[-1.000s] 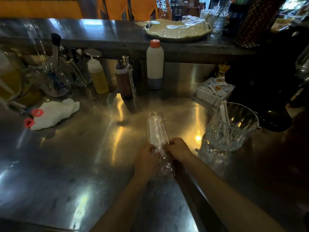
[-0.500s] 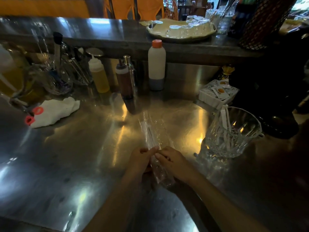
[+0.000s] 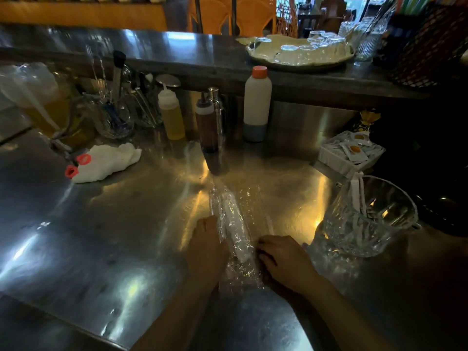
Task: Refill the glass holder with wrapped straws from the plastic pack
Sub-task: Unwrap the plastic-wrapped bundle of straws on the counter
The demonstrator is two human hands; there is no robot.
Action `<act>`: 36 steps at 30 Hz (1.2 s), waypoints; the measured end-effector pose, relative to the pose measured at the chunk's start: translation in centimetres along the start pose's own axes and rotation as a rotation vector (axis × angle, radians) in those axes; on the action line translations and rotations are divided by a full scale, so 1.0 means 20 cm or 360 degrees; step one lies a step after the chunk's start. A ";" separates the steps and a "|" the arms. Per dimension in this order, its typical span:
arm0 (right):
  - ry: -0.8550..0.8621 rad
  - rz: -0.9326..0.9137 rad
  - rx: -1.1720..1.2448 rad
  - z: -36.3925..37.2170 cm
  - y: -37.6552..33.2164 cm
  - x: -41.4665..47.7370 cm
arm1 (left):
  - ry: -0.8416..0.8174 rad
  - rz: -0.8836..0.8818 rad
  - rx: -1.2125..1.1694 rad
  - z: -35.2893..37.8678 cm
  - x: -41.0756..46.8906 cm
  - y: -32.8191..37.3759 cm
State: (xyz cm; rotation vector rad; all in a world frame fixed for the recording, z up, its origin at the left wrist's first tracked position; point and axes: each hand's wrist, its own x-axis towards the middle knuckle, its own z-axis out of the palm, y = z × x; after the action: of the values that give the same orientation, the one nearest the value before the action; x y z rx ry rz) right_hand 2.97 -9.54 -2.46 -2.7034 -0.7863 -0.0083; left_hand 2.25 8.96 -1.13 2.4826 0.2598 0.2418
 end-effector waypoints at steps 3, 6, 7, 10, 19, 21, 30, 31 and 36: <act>-0.0009 -0.0065 -0.0058 0.01 0.01 -0.02 | -0.0037 0.0305 0.0345 0.03 -0.02 0.06; 0.0011 -0.0098 -0.0043 -0.01 0.01 -0.03 | -0.0128 0.0453 0.0345 0.09 -0.05 0.14; 0.0025 -0.0096 -0.0031 -0.02 0.01 -0.03 | -0.0210 0.0511 0.0364 0.12 -0.06 0.16; -0.0005 -0.0059 -0.0040 -0.04 0.04 -0.04 | -0.0441 0.0545 0.0445 0.19 -0.09 0.17; 0.0047 -0.0025 -0.0178 -0.05 0.09 -0.10 | -0.0433 0.0237 0.0586 0.11 -0.06 0.14; 0.0063 -0.0014 -0.0191 -0.04 0.08 -0.11 | -0.0385 0.0140 0.0444 0.06 -0.06 0.12; 0.0126 0.0033 -0.0238 -0.03 0.05 -0.15 | -0.0279 -0.0180 -0.0022 -0.14 -0.02 -0.03; 0.0103 0.0026 -0.0218 -0.02 0.06 -0.15 | -0.0258 -0.0223 -0.0070 -0.16 -0.03 -0.05; -0.0077 0.0061 -0.0203 0.01 0.13 -0.18 | -0.0235 -0.0499 -0.0879 -0.26 -0.04 -0.13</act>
State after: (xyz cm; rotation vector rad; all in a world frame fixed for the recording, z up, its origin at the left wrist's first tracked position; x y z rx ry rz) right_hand 1.35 -13.46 -3.72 -2.8486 -0.7724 0.0161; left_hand -0.15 13.66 1.35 1.8720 0.4473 -0.0062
